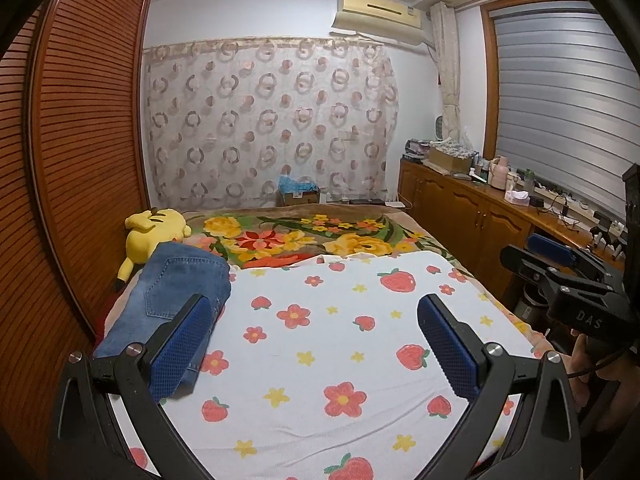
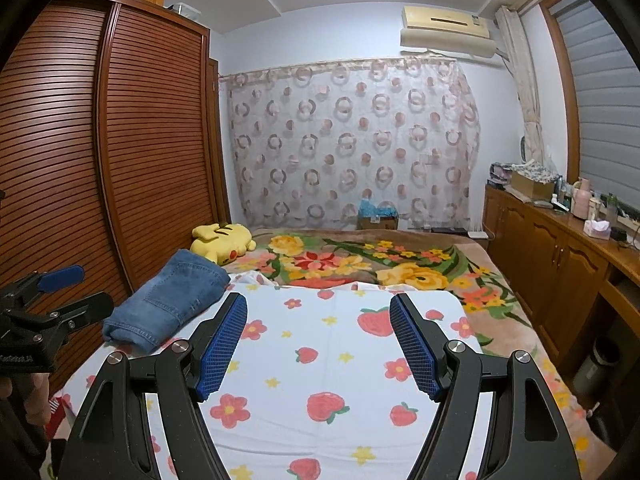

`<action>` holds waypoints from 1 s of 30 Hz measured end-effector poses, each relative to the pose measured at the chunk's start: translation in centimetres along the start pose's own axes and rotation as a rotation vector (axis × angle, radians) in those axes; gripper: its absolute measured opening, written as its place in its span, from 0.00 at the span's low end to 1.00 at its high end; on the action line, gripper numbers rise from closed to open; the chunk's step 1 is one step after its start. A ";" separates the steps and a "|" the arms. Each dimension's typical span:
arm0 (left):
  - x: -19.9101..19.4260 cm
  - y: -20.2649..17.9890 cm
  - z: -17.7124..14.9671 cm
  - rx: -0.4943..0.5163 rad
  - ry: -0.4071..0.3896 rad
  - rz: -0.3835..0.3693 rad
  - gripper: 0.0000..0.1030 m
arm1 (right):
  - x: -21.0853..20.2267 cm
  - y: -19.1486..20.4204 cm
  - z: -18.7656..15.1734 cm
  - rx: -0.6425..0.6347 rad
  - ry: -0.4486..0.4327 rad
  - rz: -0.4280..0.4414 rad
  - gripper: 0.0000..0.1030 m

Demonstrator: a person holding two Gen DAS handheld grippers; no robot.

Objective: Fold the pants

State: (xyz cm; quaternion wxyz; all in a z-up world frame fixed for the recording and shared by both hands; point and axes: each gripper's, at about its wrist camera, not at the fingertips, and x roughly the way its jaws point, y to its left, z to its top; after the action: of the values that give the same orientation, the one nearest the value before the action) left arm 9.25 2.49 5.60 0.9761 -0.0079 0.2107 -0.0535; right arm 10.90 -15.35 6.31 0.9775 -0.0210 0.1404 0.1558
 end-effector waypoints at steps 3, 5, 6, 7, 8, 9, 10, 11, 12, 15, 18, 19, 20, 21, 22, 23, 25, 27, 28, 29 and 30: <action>0.0 0.0 0.0 0.002 -0.001 0.002 1.00 | 0.0 0.1 -0.2 -0.001 -0.001 0.000 0.74; 0.0 0.0 0.0 0.001 0.000 0.000 1.00 | 0.0 0.2 -0.3 -0.002 -0.001 0.000 0.74; 0.0 0.0 0.0 0.001 0.000 0.001 1.00 | 0.0 0.2 -0.3 -0.002 -0.001 0.001 0.74; -0.1 0.1 0.0 0.001 -0.002 0.002 1.00 | 0.0 0.2 -0.3 -0.002 -0.001 0.000 0.74; 0.0 0.1 0.0 0.002 -0.002 0.004 1.00 | 0.0 0.2 -0.3 -0.002 -0.001 0.001 0.74; -0.2 0.1 -0.1 0.004 -0.006 0.013 1.00 | 0.0 0.2 -0.3 -0.002 -0.001 0.002 0.74; -0.4 -0.1 -0.1 0.011 -0.013 0.017 1.00 | 0.0 0.1 -0.2 -0.002 -0.002 0.001 0.74; -0.4 0.1 -0.1 0.010 -0.013 0.012 1.00 | 0.0 0.2 -0.3 -0.002 -0.001 0.002 0.74; -0.5 0.1 -0.2 0.007 -0.010 0.006 1.00 | 0.0 0.1 -0.2 -0.002 -0.001 0.001 0.74; -0.6 0.3 -0.3 0.003 -0.008 0.000 1.00 | 0.0 0.2 -0.3 -0.001 -0.001 0.001 0.74; -0.6 0.3 -0.3 -0.005 -0.007 -0.005 1.00 | 0.0 0.1 -0.2 -0.002 -0.001 0.001 0.74; -0.6 0.4 -0.3 -0.008 -0.007 -0.005 1.00 | 0.0 0.1 -0.3 -0.002 -0.001 0.002 0.74; -0.6 0.4 -0.3 -0.005 -0.007 -0.001 1.00 | 0.0 0.0 -0.3 -0.002 -0.002 0.002 0.74; -0.5 0.2 -0.3 -0.004 -0.006 -0.001 1.00 | 0.0 0.0 -0.3 -0.002 -0.001 0.002 0.74; -0.5 0.2 -0.3 -0.006 -0.006 -0.002 1.00 | 0.1 0.0 -0.2 -0.001 0.001 0.002 0.74; -0.6 0.2 -0.3 -0.007 -0.006 -0.003 1.00 | 0.0 0.1 -0.3 0.000 0.002 0.001 0.74; -0.5 0.2 -0.3 -0.003 -0.007 0.000 1.00 | 0.1 0.2 -0.2 -0.001 0.004 0.001 0.74; -0.5 0.3 -0.3 -0.003 -0.006 -0.001 1.00 | 0.1 0.4 -0.2 -0.002 0.005 0.000 0.74; -0.5 0.3 -0.3 -0.003 -0.006 0.001 1.00 | 0.1 0.4 -0.1 -0.003 0.006 0.000 0.74; -0.6 0.2 -0.3 -0.003 -0.006 0.002 1.00 | 0.1 0.6 -0.2 -0.002 0.007 -0.002 0.74; -0.5 0.3 -0.3 -0.004 -0.006 0.000 1.00 | 0.1 0.6 -0.2 -0.002 0.007 -0.002 0.74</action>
State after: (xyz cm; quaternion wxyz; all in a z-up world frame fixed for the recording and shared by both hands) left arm 8.68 2.87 5.55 0.9767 -0.0102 0.2079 -0.0530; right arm 10.74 -14.76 6.12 0.9772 -0.0226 0.1437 0.1548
